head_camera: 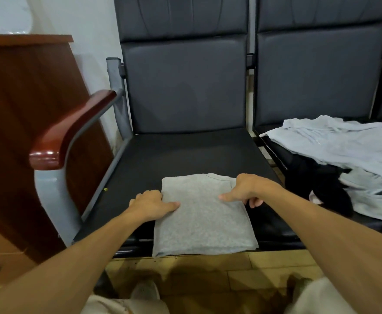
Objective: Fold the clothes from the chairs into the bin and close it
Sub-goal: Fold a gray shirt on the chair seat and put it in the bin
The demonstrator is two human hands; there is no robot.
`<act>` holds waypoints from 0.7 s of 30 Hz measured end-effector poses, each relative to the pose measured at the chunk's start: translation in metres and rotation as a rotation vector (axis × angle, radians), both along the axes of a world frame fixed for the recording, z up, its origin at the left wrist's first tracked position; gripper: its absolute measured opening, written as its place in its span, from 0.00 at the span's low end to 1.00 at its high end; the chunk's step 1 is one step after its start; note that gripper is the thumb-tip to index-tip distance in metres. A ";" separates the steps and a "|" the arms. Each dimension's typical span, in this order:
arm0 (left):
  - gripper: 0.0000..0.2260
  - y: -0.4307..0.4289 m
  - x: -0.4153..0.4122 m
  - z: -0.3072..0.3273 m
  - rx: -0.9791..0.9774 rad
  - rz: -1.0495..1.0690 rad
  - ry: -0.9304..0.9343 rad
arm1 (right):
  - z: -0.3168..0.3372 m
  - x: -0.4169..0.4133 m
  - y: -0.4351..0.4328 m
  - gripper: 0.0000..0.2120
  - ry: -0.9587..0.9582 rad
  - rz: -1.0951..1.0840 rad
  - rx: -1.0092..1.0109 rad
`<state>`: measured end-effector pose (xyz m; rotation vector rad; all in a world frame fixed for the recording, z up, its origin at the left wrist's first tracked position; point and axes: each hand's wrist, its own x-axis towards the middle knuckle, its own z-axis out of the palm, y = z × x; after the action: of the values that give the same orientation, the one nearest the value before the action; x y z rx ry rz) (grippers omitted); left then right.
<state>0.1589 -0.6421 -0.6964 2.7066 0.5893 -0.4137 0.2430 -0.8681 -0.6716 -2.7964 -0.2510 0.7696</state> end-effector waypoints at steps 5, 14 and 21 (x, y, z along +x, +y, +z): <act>0.11 -0.016 0.001 0.005 -0.311 0.102 -0.203 | -0.007 -0.003 0.017 0.19 0.023 -0.006 0.061; 0.13 -0.019 -0.020 0.034 -1.164 0.637 -0.035 | -0.002 -0.011 0.020 0.10 0.028 -0.136 0.439; 0.12 -0.030 -0.036 0.061 -1.104 0.538 -0.289 | 0.022 -0.046 0.016 0.06 -0.156 -0.161 0.853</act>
<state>0.1233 -0.6716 -0.6351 1.4499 0.6905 -0.1190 0.1967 -0.8516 -0.6497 -2.0261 -0.2891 0.2910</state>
